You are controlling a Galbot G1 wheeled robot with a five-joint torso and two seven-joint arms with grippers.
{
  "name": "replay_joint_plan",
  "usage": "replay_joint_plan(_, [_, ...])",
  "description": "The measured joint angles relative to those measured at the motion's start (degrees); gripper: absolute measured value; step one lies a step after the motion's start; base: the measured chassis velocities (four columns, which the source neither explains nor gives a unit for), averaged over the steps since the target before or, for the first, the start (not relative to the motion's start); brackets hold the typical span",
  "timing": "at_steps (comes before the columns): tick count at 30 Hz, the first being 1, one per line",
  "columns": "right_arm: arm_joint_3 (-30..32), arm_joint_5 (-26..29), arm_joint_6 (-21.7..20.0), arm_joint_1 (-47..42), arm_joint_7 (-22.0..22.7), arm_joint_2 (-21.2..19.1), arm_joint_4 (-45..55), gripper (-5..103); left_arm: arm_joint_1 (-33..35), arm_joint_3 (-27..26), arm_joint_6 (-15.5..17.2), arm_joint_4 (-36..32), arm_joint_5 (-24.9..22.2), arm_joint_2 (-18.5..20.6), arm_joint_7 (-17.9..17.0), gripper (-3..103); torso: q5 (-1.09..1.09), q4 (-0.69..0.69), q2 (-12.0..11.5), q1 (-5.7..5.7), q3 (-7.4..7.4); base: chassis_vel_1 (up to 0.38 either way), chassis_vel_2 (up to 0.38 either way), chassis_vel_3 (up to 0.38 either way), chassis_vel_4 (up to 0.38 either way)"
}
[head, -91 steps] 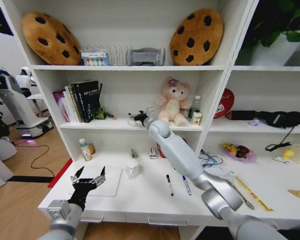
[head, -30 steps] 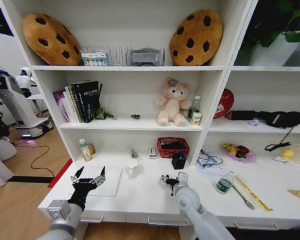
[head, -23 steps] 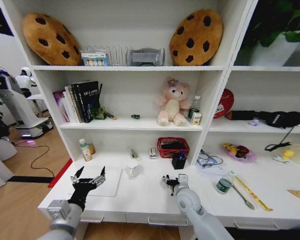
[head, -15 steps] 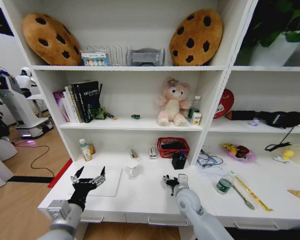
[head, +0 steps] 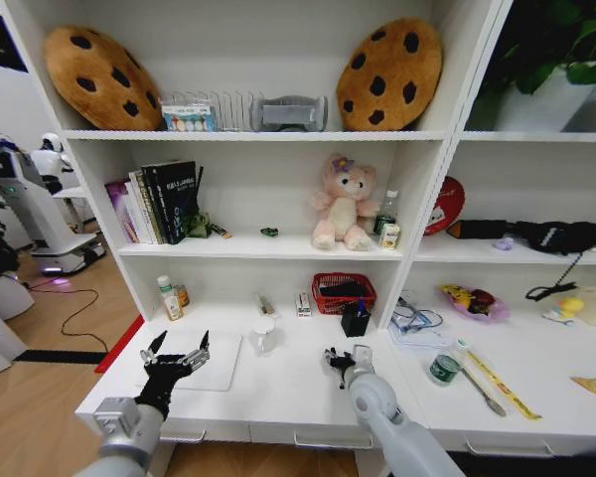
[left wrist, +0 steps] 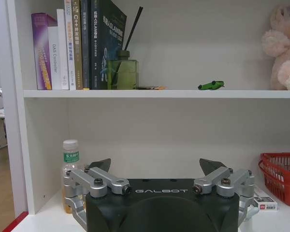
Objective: Organize the objects on the table.
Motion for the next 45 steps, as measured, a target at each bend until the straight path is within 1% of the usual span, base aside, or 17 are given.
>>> replay_joint_plan(6, [-0.5,0.6,-0.1,0.8,0.5,0.0,-0.5,60,0.0,0.0,0.0,0.0,0.0,0.0,0.0,100,0.00,0.00,0.0,0.00,0.00,0.000,0.000,0.000,0.000])
replay_joint_plan(11, [-0.5,0.9,-0.1,1.0,0.9,0.1,-0.9,39,0.0,0.0,0.0,0.0,0.0,0.0,0.0,100,0.00,0.00,0.0,0.00,0.00,0.000,0.000,0.000,0.000])
replay_joint_plan(16, [-0.5,1.1,0.1,1.2,1.0,0.1,-1.1,28,0.0,0.0,0.0,0.0,0.0,0.0,0.0,100,0.00,0.00,0.0,0.00,0.00,0.000,0.000,0.000,0.000])
replay_joint_plan(17, [-0.5,1.2,0.2,1.3,1.1,0.1,-1.2,18,0.0,0.0,0.0,0.0,0.0,0.0,0.0,100,0.01,0.00,0.0,0.00,0.00,0.000,0.000,0.000,0.000])
replay_joint_plan(19, [-0.6,1.3,0.5,1.4,1.1,0.1,-1.2,13,0.0,0.0,0.0,0.0,0.0,0.0,0.0,100,0.01,0.00,0.0,0.00,0.00,0.000,0.000,0.000,0.000])
replay_joint_plan(27, [-0.6,-0.2,4.3,1.4,-2.1,-0.6,0.8,11,0.0,0.0,0.0,0.0,0.0,0.0,0.0,100,0.01,0.00,0.0,0.00,0.01,0.000,0.000,0.000,0.000])
replay_joint_plan(29, [0.2,-4.9,8.1,1.4,-6.1,-1.3,2.6,11,0.0,0.0,0.0,0.0,0.0,0.0,0.0,100,0.01,0.00,0.0,0.00,0.01,0.000,0.000,0.000,0.000])
replay_joint_plan(30, [0.2,-4.9,8.1,1.4,-6.1,-1.3,2.6,11,0.0,0.0,0.0,0.0,0.0,0.0,0.0,100,0.01,0.00,0.0,0.00,0.01,0.000,0.000,0.000,0.000])
replay_joint_plan(32, [2.5,-13.7,13.8,2.8,-12.5,-2.4,2.8,11,0.0,0.0,0.0,0.0,0.0,0.0,0.0,100,0.00,0.00,0.0,0.00,0.00,0.000,0.000,0.000,0.000])
replay_joint_plan(33, [2.5,-13.7,13.8,2.8,-12.5,-2.4,2.8,11,0.0,0.0,0.0,0.0,0.0,0.0,0.0,100,0.00,0.00,0.0,0.00,0.00,0.000,0.000,0.000,0.000])
replay_joint_plan(35, [5.6,-24.6,21.8,5.4,-20.5,-3.1,-0.2,11,0.0,0.0,0.0,0.0,0.0,0.0,0.0,100,0.01,0.01,0.0,0.00,0.01,0.000,0.000,0.000,0.000])
replay_joint_plan(36, [5.6,-24.6,21.8,5.4,-20.5,-3.1,-0.2,11,0.0,0.0,0.0,0.0,0.0,0.0,0.0,100,0.01,0.01,0.0,0.00,0.01,0.000,0.000,0.000,0.000])
replay_joint_plan(38, [8.0,-33.2,30.9,7.9,-26.5,-3.3,-4.3,11,0.0,0.0,0.0,0.0,0.0,0.0,0.0,100,0.01,0.01,0.0,0.00,0.00,0.000,0.000,0.000,0.000])
replay_joint_plan(39, [8.0,-33.2,30.9,7.9,-26.5,-3.3,-4.3,11,0.0,0.0,0.0,0.0,0.0,0.0,0.0,100,0.01,0.01,0.0,0.00,0.00,0.000,0.000,0.000,0.000])
replay_joint_plan(41, [9.5,-38.1,38.3,9.6,-30.1,-3.0,-8.2,11,0.0,0.0,0.0,0.0,0.0,0.0,0.0,100,0.01,0.00,0.0,0.00,0.00,0.000,0.000,0.000,0.000])
replay_joint_plan(42, [9.5,-38.1,38.3,9.6,-30.1,-3.0,-8.2,11,0.0,0.0,0.0,0.0,0.0,0.0,0.0,100,0.01,0.00,0.0,0.00,0.00,0.000,0.000,0.000,0.000])
replay_joint_plan(45, [10.2,-38.4,42.4,10.6,-32.2,-2.1,-12.6,11,0.0,0.0,0.0,0.0,0.0,0.0,0.0,100,0.01,0.00,0.0,0.00,0.00,0.000,0.000,0.000,0.000])
